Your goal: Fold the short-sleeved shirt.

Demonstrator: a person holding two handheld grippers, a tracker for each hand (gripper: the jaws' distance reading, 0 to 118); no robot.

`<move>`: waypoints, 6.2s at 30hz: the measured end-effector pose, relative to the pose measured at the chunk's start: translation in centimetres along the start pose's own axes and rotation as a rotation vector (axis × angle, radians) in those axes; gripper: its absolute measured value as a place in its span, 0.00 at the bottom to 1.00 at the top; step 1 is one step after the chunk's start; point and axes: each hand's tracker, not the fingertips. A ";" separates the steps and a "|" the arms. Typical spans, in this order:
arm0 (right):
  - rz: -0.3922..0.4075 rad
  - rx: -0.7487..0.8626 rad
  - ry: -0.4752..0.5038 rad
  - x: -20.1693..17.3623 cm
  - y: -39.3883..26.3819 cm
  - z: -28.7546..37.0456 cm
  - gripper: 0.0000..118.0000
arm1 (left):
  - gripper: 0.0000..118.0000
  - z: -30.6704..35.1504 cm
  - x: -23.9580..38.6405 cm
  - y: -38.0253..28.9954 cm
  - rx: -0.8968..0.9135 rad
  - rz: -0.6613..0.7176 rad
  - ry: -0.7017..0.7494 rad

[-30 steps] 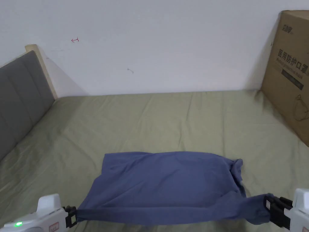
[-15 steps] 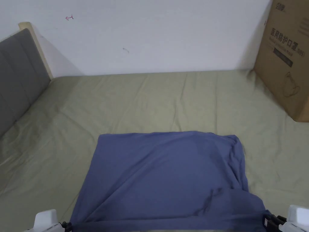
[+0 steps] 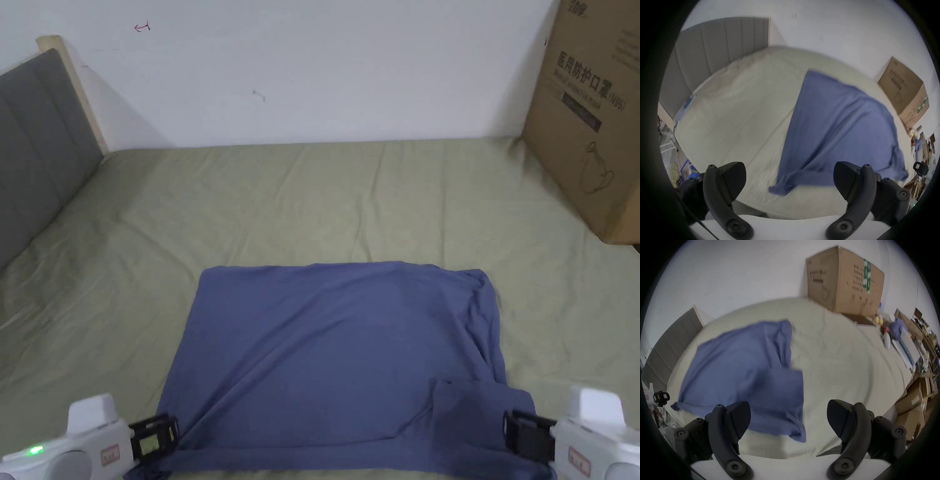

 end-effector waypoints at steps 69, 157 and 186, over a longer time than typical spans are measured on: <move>0.067 -0.157 -0.084 -1.7 -4.7 -3.4 0.83 | 0.04 -2.2 0.0 -3.0 -0.078 -0.180 -0.038; 0.118 0.547 -0.018 -7.2 9.0 6.3 0.00 | 0.00 -3.8 5.8 8.3 0.097 -0.203 -0.100; -0.050 -0.015 -0.041 -1.8 6.3 -10.3 0.75 | 0.02 -12.6 4.7 7.5 -0.155 -0.126 -0.041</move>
